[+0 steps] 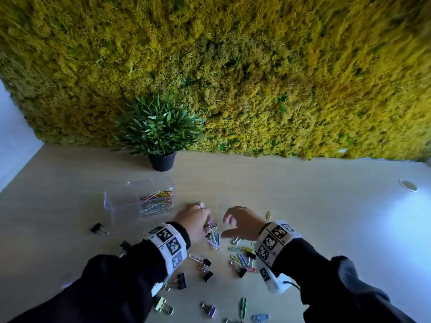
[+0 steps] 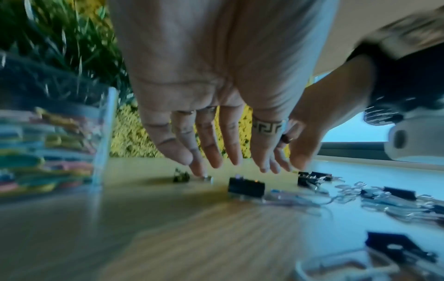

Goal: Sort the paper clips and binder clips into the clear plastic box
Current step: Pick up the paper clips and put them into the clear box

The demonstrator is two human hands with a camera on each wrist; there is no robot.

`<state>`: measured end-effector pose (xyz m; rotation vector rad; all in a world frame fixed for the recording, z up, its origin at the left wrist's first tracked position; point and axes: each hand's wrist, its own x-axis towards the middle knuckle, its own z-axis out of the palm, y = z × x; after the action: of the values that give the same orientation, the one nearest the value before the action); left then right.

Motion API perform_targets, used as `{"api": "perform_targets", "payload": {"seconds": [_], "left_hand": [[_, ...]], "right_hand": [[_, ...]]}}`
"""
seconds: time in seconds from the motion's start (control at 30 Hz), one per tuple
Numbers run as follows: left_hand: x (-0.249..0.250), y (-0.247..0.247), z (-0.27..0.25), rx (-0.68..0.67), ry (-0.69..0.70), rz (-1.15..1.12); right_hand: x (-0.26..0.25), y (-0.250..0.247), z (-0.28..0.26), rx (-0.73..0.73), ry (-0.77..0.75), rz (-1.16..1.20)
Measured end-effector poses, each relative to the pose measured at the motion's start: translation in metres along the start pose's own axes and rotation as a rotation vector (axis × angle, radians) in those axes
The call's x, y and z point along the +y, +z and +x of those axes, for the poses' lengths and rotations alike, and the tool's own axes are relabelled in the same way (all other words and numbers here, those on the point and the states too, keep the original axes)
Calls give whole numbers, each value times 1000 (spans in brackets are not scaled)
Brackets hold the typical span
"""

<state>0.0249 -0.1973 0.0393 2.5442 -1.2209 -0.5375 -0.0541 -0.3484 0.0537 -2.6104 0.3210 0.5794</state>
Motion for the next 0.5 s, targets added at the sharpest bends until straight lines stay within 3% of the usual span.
{"api": "perform_targets", "payload": {"seconds": [0.17,0.37,0.43,0.5], "left_hand": [[2,5,16,-67,-98,-31],[-8,6,10,7,-192,-64],[-10,5,5,73,-174,-63],[-7,7,0,100,-70,-51]], "right_hand": [[-15,29,6,63,81,51],[-17,32,0,103,-6,54],[-16,34,-5,116,-9,32],[-14,37,-7,110,-34,-32]]}}
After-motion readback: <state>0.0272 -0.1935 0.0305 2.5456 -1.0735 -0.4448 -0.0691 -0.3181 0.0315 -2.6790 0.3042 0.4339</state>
